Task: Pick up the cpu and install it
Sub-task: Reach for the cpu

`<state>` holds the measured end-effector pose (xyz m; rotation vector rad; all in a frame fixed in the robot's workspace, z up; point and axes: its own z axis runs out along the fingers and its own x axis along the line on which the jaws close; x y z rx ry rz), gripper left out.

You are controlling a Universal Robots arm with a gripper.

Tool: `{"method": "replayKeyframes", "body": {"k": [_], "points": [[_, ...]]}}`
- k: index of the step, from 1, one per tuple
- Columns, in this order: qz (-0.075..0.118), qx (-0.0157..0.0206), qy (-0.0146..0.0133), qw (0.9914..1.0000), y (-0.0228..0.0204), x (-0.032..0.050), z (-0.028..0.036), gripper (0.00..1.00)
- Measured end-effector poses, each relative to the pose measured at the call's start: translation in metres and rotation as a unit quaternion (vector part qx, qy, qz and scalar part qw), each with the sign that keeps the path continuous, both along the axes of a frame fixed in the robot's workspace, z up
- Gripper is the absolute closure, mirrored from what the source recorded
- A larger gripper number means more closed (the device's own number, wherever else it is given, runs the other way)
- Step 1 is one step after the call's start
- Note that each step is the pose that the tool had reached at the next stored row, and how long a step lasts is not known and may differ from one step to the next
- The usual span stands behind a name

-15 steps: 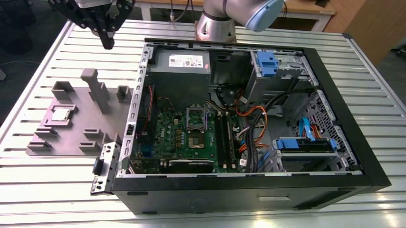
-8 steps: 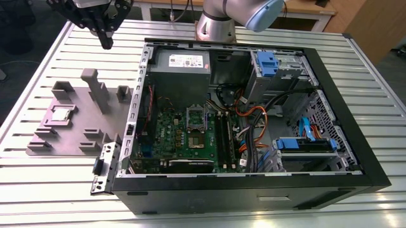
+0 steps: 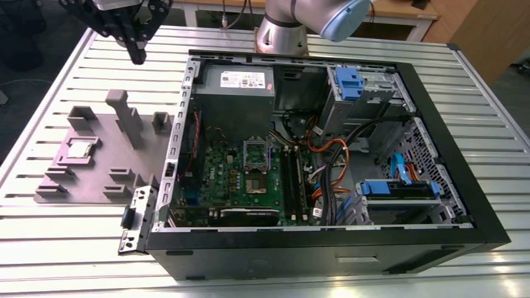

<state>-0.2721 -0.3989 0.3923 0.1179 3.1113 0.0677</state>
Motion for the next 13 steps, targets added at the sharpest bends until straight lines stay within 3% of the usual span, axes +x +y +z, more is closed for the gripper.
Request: {"method": "replayKeyframes", "body": {"k": [13], "points": [[0.000, 0.0000, 0.0000, 1.00000, 0.0000, -0.0039, 0.0000, 0.89]]}}
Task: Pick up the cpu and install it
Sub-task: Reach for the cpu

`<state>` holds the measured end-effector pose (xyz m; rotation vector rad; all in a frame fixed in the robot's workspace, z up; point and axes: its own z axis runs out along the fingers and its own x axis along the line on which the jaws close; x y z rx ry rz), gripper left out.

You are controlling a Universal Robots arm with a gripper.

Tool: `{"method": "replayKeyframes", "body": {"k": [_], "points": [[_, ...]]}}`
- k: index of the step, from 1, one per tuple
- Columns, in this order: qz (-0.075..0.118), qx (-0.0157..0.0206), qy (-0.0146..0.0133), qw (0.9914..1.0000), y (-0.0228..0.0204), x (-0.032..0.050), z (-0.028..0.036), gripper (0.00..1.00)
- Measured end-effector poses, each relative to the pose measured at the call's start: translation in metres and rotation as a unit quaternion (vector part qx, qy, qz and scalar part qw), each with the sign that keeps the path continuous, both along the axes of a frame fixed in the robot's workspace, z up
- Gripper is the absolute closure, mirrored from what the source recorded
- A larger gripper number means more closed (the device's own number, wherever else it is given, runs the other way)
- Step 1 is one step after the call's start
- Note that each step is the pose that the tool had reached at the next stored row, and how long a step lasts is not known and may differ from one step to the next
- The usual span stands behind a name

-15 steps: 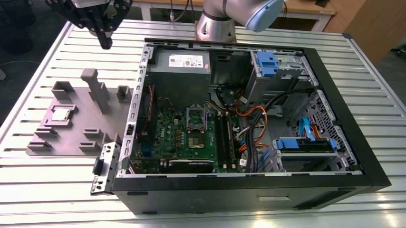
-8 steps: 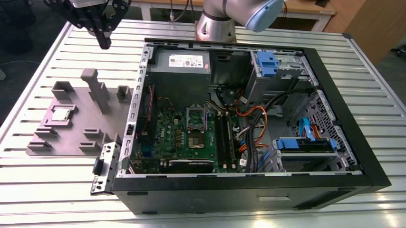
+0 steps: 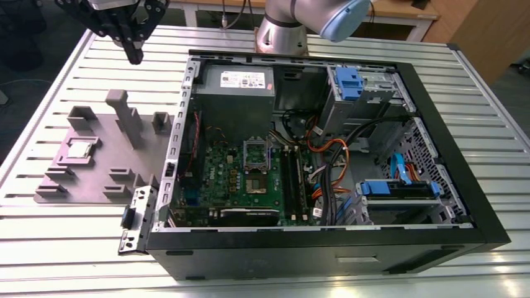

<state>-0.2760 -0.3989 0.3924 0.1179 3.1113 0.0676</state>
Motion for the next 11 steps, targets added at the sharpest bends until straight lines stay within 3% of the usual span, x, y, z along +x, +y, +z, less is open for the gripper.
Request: {"method": "replayKeyframes", "body": {"k": [11], "points": [[0.000, 0.0000, 0.0000, 1.00000, 0.0000, -0.0042, 0.0000, 0.89]]}}
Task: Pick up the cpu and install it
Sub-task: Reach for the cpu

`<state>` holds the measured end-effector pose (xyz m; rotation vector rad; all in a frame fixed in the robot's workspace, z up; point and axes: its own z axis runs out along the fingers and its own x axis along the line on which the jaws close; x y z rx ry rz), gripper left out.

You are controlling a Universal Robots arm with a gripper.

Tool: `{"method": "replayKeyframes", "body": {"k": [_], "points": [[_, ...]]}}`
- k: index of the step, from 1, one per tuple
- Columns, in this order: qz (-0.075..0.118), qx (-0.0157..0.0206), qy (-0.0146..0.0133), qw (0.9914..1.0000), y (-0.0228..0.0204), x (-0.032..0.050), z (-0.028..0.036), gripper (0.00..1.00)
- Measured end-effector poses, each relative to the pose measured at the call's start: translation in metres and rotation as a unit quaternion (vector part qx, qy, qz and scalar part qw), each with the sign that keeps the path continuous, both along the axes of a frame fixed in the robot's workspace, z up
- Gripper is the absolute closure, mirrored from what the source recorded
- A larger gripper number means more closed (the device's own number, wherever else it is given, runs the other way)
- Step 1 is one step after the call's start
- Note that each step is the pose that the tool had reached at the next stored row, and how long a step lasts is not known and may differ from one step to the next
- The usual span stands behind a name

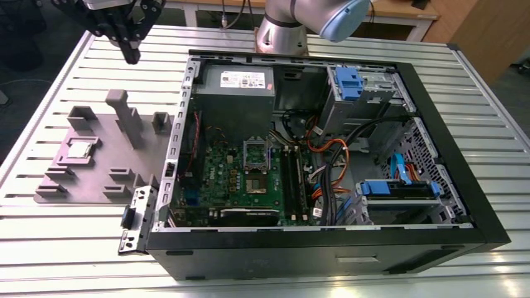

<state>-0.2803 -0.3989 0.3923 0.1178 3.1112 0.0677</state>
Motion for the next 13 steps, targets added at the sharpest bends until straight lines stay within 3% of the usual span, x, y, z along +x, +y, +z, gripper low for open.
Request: {"method": "replayKeyframes", "body": {"k": [9, 11, 13], "points": [[0.000, 0.0000, 0.0000, 1.00000, 0.0000, -0.0018, 0.0000, 0.89], [0.000, 0.0000, 0.0000, 1.00000, 0.0000, -0.0074, 0.0000, 0.89], [0.000, 0.0000, 0.0000, 1.00000, 0.0000, -0.0076, 0.0000, 0.89]]}}
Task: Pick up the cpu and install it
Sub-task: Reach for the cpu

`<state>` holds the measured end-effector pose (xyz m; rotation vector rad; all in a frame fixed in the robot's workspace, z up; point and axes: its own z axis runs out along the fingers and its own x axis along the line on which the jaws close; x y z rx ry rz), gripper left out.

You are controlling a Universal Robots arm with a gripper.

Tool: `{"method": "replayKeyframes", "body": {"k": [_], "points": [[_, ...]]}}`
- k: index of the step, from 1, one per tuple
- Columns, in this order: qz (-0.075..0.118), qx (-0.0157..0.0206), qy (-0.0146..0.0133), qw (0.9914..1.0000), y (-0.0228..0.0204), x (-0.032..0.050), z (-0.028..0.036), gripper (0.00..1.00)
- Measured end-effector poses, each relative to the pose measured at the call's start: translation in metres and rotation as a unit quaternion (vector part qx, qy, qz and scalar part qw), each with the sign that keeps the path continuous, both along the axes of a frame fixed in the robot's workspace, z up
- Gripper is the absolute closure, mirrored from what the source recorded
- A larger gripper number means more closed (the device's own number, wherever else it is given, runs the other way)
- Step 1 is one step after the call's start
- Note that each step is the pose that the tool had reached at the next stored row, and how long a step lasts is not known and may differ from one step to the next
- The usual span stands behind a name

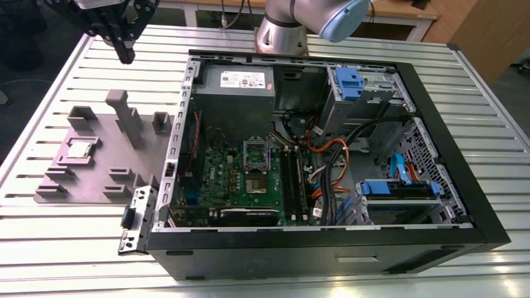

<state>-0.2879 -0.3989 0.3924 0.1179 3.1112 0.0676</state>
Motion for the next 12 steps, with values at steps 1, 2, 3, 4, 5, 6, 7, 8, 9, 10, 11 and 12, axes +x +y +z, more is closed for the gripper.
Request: {"method": "replayKeyframes", "body": {"k": [1, 2, 3, 4, 5, 6, 7, 8, 9, 10, 11, 12], "points": [[0.000, 0.0000, 0.0000, 1.00000, 0.0000, -0.0001, 0.0000, 0.89], [0.000, 0.0000, 0.0000, 1.00000, 0.0000, -0.0002, 0.0000, 0.89], [0.000, 0.0000, 0.0000, 1.00000, 0.0000, -0.0011, 0.0000, 0.89], [0.000, 0.0000, 0.0000, 1.00000, 0.0000, -0.0019, 0.0000, 0.89], [0.000, 0.0000, 0.0000, 1.00000, 0.0000, -0.0019, 0.0000, 0.89], [0.000, 0.0000, 0.0000, 1.00000, 0.0000, -0.0020, 0.0000, 0.89], [0.000, 0.0000, 0.0000, 1.00000, 0.0000, -0.0024, 0.0000, 0.89], [0.000, 0.0000, 0.0000, 1.00000, 0.0000, -0.0030, 0.0000, 0.89], [0.000, 0.0000, 0.0000, 1.00000, 0.0000, -0.0035, 0.0000, 0.89], [0.000, 0.0000, 0.0000, 1.00000, 0.0000, -0.0041, 0.0000, 0.89], [0.000, 0.0000, 0.0000, 1.00000, 0.0000, -0.0047, 0.0000, 0.89], [0.000, 0.0000, 0.0000, 1.00000, 0.0000, -0.0053, 0.0000, 0.89]]}}
